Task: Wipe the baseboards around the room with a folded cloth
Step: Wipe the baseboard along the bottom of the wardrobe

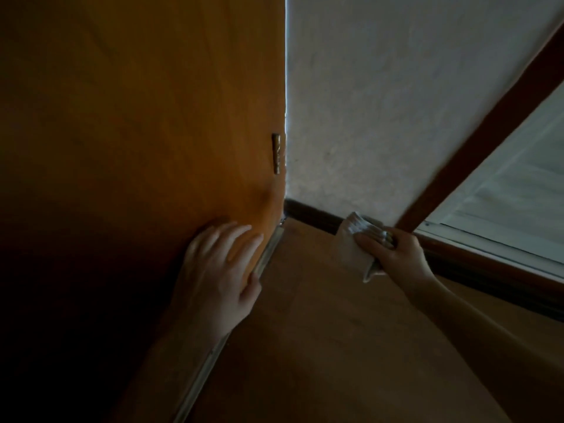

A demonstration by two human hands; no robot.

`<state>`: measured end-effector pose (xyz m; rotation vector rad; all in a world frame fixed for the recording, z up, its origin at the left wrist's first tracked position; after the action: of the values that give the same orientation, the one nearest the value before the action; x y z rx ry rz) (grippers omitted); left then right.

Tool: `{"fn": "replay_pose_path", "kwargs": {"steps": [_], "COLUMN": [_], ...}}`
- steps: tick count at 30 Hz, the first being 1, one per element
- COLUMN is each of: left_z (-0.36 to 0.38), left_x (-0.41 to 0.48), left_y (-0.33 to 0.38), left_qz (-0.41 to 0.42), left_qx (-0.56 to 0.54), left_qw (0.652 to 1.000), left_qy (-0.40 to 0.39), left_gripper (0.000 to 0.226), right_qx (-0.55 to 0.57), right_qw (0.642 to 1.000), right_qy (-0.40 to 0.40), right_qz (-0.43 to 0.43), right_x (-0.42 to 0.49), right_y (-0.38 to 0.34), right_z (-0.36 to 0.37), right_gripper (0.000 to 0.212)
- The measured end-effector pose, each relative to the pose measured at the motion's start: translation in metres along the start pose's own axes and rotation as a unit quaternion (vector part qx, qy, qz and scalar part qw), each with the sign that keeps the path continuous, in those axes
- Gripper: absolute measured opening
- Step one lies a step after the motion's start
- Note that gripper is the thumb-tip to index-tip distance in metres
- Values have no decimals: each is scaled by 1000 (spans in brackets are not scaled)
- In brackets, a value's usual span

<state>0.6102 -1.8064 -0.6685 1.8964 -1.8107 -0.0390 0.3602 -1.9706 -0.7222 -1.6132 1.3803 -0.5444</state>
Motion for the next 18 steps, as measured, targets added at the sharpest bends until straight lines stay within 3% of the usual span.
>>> {"fn": "replay_pose_path", "kwargs": {"steps": [5, 11, 18], "left_z": [104, 255, 299], "left_x": [28, -17, -43], "left_y": [-20, -58, -88], "left_qz": [-21, -88, -70], "left_qx": [-81, -176, -169], "left_qw": [995, 966, 971], "left_qy": [-46, -167, -153], "left_gripper": [49, 58, 54], "right_qx": [-48, -70, -97], "right_qw": [998, 997, 995], "right_qy": [-18, 6, 17], "right_qz": [40, 33, 13], "right_x": [58, 78, 102], "right_y": [30, 97, 125], "right_z": [25, 63, 108], "right_gripper": [18, 17, 27]}}
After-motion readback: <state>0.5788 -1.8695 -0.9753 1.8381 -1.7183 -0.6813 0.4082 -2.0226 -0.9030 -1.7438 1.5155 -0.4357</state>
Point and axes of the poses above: each hand's wrist, its own x-axis towards the middle knuckle, its own z-axis out of the palm, y = z × x, the point moved 4 cm from there along x, towards the middle knuckle, and after that the axes turned 14 degrees about -x, right-handed, at the moved point
